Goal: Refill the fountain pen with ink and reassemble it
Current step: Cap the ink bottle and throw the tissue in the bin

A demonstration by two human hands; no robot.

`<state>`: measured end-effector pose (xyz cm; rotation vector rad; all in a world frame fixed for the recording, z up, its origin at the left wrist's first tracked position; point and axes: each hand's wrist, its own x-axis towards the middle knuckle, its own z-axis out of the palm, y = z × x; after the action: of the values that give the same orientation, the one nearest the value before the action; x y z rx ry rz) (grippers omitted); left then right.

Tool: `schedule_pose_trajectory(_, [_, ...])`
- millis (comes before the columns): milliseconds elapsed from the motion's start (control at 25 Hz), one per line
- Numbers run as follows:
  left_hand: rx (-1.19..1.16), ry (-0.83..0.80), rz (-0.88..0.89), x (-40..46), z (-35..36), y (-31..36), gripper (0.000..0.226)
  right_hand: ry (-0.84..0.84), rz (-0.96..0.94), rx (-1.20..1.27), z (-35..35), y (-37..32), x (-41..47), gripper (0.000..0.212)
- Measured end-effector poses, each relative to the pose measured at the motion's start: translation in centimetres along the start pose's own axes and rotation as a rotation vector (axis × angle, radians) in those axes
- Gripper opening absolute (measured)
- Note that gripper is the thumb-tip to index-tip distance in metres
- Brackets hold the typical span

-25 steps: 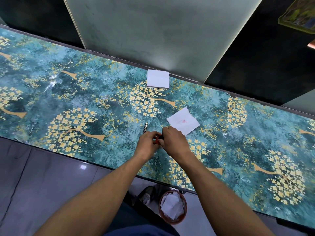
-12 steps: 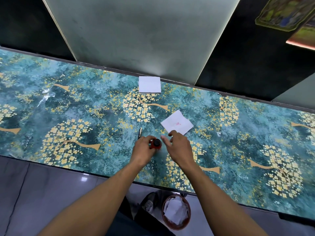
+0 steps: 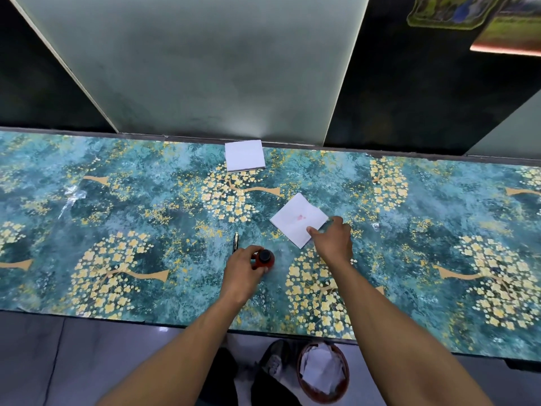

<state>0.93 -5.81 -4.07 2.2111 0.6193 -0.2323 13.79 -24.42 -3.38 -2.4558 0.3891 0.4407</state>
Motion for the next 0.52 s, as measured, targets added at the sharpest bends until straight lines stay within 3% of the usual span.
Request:
schedule_pose_trajectory(200, [-0.017,0.008,-0.007,-0.1,-0.1,0.3,0.049,0.011,0.041,-0.091,1.5,-1.5,1.4,0.070])
schedule_pose_trajectory(400, [-0.024,0.012,-0.015,-0.3,-0.1,0.6,0.049,-0.001,0.007,-0.059,2.8,-2.3,1.0,0.022])
schedule_pose_trajectory(520, [-0.024,0.018,-0.015,-0.6,-0.2,0.9,0.048,-0.017,-0.031,0.109,2.6,-2.0,0.2,0.016])
